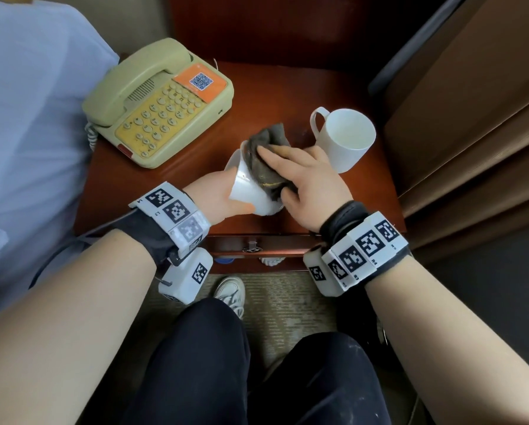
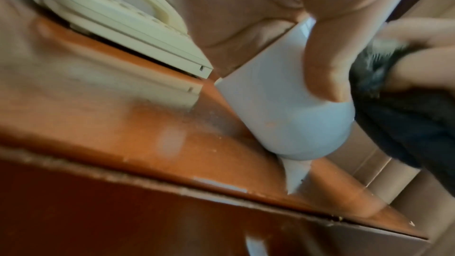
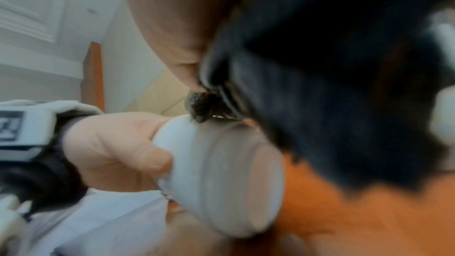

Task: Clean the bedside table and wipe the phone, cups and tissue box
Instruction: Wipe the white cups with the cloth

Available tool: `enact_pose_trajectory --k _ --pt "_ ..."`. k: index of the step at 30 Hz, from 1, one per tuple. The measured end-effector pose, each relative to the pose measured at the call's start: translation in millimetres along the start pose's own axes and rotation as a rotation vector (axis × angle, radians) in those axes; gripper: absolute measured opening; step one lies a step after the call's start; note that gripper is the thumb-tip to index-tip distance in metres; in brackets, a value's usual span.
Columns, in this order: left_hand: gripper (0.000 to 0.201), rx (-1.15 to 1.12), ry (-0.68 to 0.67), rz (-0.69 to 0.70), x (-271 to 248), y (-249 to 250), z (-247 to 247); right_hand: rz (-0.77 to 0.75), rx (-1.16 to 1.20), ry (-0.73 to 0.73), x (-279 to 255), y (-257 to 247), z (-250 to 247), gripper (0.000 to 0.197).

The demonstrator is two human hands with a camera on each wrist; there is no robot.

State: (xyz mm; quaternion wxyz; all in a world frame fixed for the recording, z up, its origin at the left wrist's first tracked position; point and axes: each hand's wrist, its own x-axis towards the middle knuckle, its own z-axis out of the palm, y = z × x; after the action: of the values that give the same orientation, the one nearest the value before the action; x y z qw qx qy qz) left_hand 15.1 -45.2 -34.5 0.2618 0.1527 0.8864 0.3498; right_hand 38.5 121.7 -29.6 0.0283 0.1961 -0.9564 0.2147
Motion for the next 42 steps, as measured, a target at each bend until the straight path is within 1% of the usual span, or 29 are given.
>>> enact_pose_trajectory --k 1,2,3,4,6,7,10,11,13,15,16,18,20,22,24,25,27,29,31,32,34,35,36,37,38,40,42 --pt "0.064 -0.001 0.003 0.015 1.0 1.0 -0.6 -0.064 -0.021 0.031 0.8 -3.5 3.6 0.062" --pt "0.055 0.020 -0.001 0.015 1.0 1.9 -1.2 -0.114 -0.050 0.052 1.0 -5.3 8.1 0.061" --pt "0.049 0.029 0.000 0.007 0.6 3.3 -1.6 -0.143 -0.077 0.063 -0.2 -4.9 12.4 0.061" --pt "0.049 0.035 0.005 0.005 1.5 2.5 -1.4 -0.148 -0.091 0.062 -3.5 -2.4 15.4 0.059" --pt "0.054 0.033 0.021 -0.026 3.1 2.8 -1.4 -0.103 -0.090 0.029 -16.3 10.7 17.6 0.059" --pt "0.054 0.047 0.022 -0.052 3.7 2.6 -1.0 -0.061 -0.081 0.004 -24.0 18.6 17.2 0.060" --pt "0.052 0.076 0.029 -0.067 6.3 1.5 0.3 0.074 -0.103 -0.054 -43.1 37.0 13.6 0.061" --pt "0.052 0.072 0.035 -0.070 6.1 2.2 0.4 0.102 -0.118 -0.049 -47.1 38.9 10.4 0.061" --pt "0.052 0.085 0.031 -0.065 6.6 1.9 0.1 0.110 -0.109 0.011 -45.1 34.1 2.8 0.062" --pt "0.052 0.066 0.032 -0.056 5.7 2.1 0.3 0.057 -0.085 0.081 -30.2 17.8 -4.0 0.065" --pt "0.050 0.046 0.037 -0.051 4.6 4.1 0.2 0.008 -0.088 0.089 -21.1 7.2 -4.0 0.065" --pt "0.043 0.038 0.044 -0.013 3.1 6.5 -0.3 -0.110 -0.132 0.076 -5.7 -10.5 3.9 0.059" --pt "0.040 0.060 0.019 0.016 0.9 8.5 -1.2 -0.165 -0.180 0.069 -1.0 -14.6 13.4 0.052" --pt "0.043 -0.003 -0.004 0.006 -0.5 9.4 -1.9 -0.155 -0.205 0.041 -11.8 -3.1 19.2 0.051" --pt "0.053 -0.014 0.019 -0.024 1.3 7.4 -1.7 -0.109 -0.201 0.004 -28.5 15.2 19.4 0.053" --pt "0.054 0.004 0.043 -0.047 2.8 5.9 -1.0 -0.074 -0.197 -0.013 -35.7 23.8 18.1 0.054" --pt "0.054 0.034 0.058 -0.060 5.4 4.0 0.1 0.003 -0.194 -0.004 -45.2 35.1 12.1 0.057" --pt "0.054 0.043 0.059 -0.050 6.4 2.6 0.1 0.040 -0.192 0.041 -46.1 34.5 4.4 0.059" --pt "0.052 0.045 0.061 -0.038 6.0 2.2 -0.8 0.021 -0.152 0.108 -33.5 21.3 -1.6 0.061" --pt "0.050 0.029 0.059 -0.020 5.3 2.4 -0.8 -0.013 -0.120 0.108 -24.8 12.3 -1.4 0.062" --pt "0.044 -0.011 0.049 0.046 3.5 5.9 -0.8 -0.086 -0.108 0.056 -9.6 -4.7 5.2 0.062" --pt "0.046 -0.022 0.042 0.067 2.2 7.5 -1.2 -0.103 -0.115 0.035 -4.8 -9.1 8.8 0.061" --pt "0.052 -0.035 0.041 0.073 1.6 7.3 -1.5 -0.085 -0.103 0.009 -2.0 -10.2 11.2 0.061" --pt "0.058 -0.042 0.046 0.055 1.6 5.8 -1.6 -0.026 -0.070 -0.021 -2.1 -7.8 11.9 0.060" --pt "0.063 -0.031 0.053 0.030 3.0 3.5 -1.8 0.070 -0.031 -0.057 -3.3 -2.4 10.0 0.061" --pt "0.060 0.031 0.053 -0.034 4.7 -0.6 0.3 0.282 0.051 -0.189 -10.2 17.1 4.4 0.061" --pt "0.054 0.053 0.050 -0.050 6.0 -2.3 1.6 0.416 0.087 -0.317 -18.5 29.7 -3.6 0.054"
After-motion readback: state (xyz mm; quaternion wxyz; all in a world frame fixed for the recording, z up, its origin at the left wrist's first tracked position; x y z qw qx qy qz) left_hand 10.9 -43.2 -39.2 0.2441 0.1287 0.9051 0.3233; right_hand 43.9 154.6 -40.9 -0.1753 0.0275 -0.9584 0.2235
